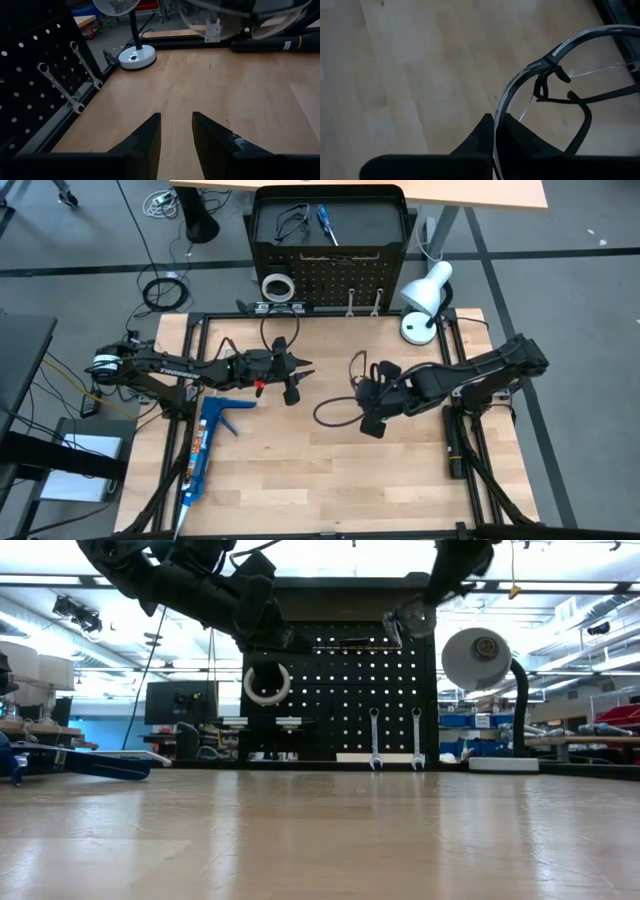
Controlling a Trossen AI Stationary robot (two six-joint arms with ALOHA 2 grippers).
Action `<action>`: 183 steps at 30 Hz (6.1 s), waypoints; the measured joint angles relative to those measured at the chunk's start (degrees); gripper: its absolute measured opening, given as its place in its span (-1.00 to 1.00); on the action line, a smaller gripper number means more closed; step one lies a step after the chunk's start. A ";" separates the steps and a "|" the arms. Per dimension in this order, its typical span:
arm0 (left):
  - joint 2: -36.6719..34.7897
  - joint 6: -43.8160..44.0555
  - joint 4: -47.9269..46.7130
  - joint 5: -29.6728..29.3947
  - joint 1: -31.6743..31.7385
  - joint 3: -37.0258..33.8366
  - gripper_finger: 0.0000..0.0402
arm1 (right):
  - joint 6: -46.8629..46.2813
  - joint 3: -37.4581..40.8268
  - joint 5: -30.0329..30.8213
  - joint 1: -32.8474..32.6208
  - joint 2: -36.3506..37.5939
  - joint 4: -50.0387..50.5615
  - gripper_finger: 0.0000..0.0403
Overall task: Hang tools onto peg board
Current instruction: Remove the right safety glasses from the top of the peg board, then unhang the rectangular tool from the peg board
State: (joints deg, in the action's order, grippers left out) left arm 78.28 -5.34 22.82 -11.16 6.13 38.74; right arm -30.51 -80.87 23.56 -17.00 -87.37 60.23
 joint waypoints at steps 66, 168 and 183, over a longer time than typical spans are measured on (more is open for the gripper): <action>0.04 0.40 1.48 0.00 0.02 0.00 -0.43 | -5.55 15.99 6.31 10.32 9.79 -18.03 -0.02; 0.07 -7.32 4.29 -5.75 -1.95 -1.51 -0.43 | 62.95 14.19 7.32 47.13 -10.04 -92.29 0.54; 0.07 -7.39 4.29 -5.75 -1.95 -1.51 -0.43 | 61.09 14.17 9.26 47.05 -10.04 -90.44 0.50</action>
State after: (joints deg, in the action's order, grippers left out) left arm 78.35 -12.73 27.11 -16.91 4.19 37.23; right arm 30.59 -66.70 32.82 30.04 -97.41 -30.21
